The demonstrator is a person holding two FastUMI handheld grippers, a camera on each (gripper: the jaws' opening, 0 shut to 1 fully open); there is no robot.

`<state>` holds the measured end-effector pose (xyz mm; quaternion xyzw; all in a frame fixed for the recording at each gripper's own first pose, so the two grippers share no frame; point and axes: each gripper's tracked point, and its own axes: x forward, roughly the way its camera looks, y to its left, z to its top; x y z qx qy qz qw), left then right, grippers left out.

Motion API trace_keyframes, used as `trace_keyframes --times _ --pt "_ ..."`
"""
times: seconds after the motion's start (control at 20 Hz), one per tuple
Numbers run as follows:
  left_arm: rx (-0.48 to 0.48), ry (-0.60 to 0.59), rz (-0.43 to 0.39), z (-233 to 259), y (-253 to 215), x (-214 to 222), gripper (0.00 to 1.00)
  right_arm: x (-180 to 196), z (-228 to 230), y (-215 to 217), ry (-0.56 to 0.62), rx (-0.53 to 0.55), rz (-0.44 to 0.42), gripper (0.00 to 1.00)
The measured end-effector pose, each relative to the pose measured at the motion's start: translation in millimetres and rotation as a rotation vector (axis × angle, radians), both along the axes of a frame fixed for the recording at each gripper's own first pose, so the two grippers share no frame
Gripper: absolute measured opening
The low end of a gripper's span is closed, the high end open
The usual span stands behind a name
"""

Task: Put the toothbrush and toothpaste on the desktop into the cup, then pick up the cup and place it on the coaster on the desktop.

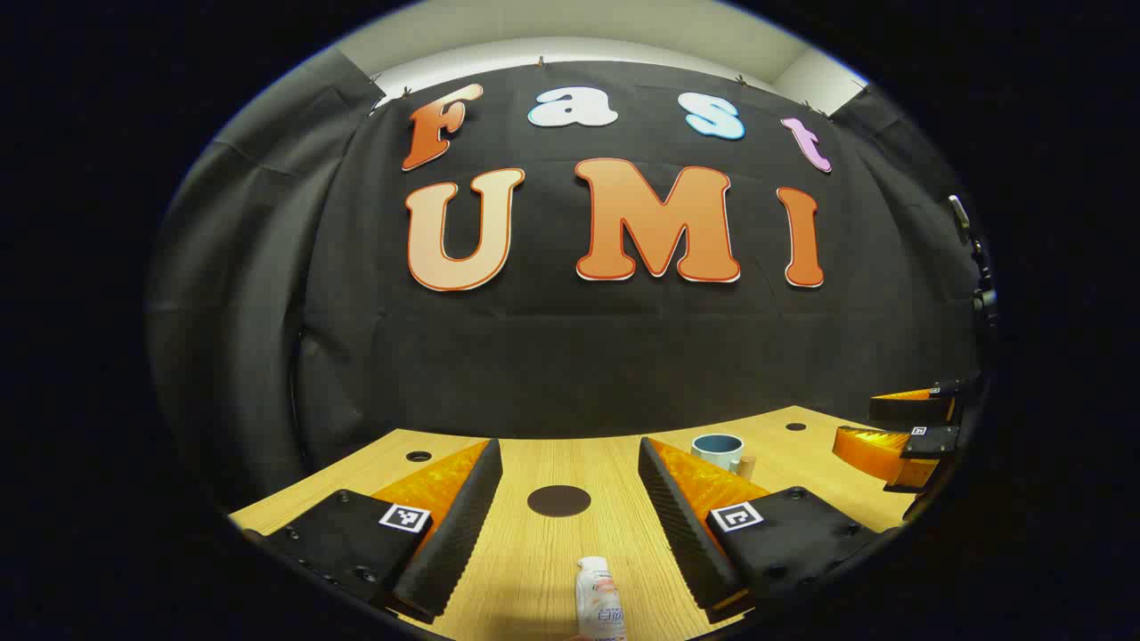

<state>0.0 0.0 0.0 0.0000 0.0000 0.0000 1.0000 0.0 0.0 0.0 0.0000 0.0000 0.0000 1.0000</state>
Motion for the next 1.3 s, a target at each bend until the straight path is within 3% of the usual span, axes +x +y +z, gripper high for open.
trace_keyframes --times 0.95,1.3 --pt "0.000 -0.001 0.000 3.2 -2.1 -3.9 0.99 -2.2 -4.4 3.1 0.024 -0.011 0.008 0.95" --pt "-0.002 0.089 -0.030 -19.7 -11.4 -1.8 0.99 -1.6 -20.1 9.8 0.094 -0.004 0.034 0.96"
